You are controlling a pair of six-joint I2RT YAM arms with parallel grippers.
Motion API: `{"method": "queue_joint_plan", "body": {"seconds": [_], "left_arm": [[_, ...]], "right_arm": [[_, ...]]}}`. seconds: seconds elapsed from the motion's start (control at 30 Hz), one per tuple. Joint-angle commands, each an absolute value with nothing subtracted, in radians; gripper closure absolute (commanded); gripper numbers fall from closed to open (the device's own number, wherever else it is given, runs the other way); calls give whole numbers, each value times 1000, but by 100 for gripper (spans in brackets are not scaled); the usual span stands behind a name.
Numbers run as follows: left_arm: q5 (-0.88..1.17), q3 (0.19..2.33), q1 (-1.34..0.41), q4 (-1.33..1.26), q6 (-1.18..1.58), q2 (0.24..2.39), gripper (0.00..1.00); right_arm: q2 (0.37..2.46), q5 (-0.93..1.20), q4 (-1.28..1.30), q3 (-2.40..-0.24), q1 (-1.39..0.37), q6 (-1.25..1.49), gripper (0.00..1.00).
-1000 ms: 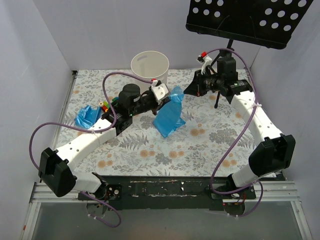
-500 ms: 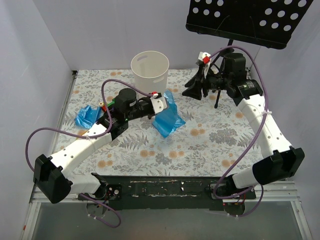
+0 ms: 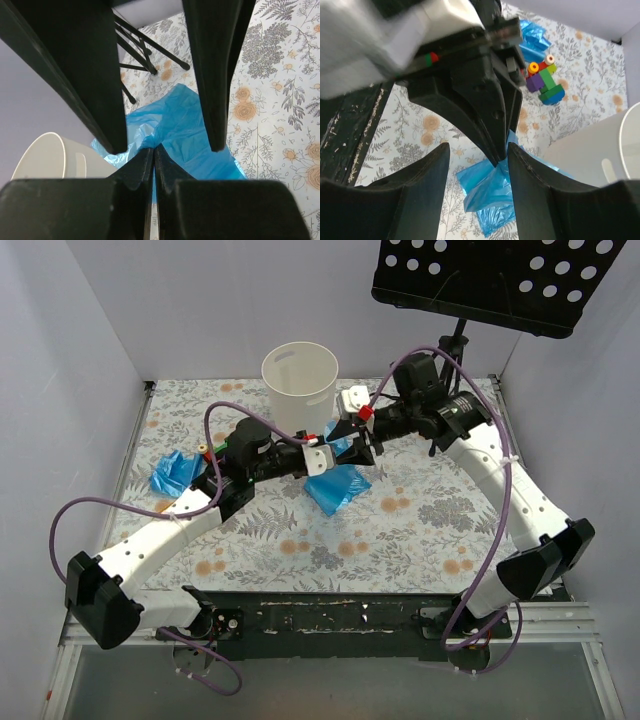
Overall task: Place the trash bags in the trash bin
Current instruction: Unfold the trash bag at the center of the board.
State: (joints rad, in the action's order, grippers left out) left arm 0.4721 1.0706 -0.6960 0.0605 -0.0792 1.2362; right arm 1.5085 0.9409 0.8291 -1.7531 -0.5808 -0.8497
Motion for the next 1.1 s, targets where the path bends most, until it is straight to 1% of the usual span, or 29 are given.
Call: {"method": "queue_joint_plan", "body": {"seconds": [0.0,0.23,0.4,0.43,0.47,0.53,0.6,0.7,0.73,1.0,1.03,1.07], "left_arm": [[476,1077,-698,55,-101,1180,100],[443,1058,-696,40,-97,1155,100],[420,1054,-698,15,-83,1160,100],[417,1054,-698,14,-83,1161,100],[413,1052,-696,9,-81,1163,100],[405,1046,-698,6,-87,1164,100],[399,1042,-698,6,-100,1167,100],[399,1037,-698,6,-120,1177,100],[402,1035,-698,6,-123,1180,100],[420,1051,-698,-46,-118,1198,100],[419,1055,-698,-46,-118,1198,100],[416,1055,-698,-43,-120,1200,100]], "right_arm": [[1526,876,865,-1732,-584,-879,43],[1499,799,808,-1677,-584,-825,44],[1444,755,759,-1585,-584,-778,48],[1434,750,750,-1574,-584,-769,54],[1425,746,744,-1563,-584,-761,62],[1413,741,730,-1552,-584,-735,72],[1401,738,723,-1546,-584,-703,71],[1381,755,704,-1536,-583,-658,61],[1376,770,697,-1532,-581,-649,60],[1410,799,594,-1500,-583,-516,60],[1417,796,585,-1500,-583,-506,62],[1425,795,578,-1503,-583,-497,67]]}}
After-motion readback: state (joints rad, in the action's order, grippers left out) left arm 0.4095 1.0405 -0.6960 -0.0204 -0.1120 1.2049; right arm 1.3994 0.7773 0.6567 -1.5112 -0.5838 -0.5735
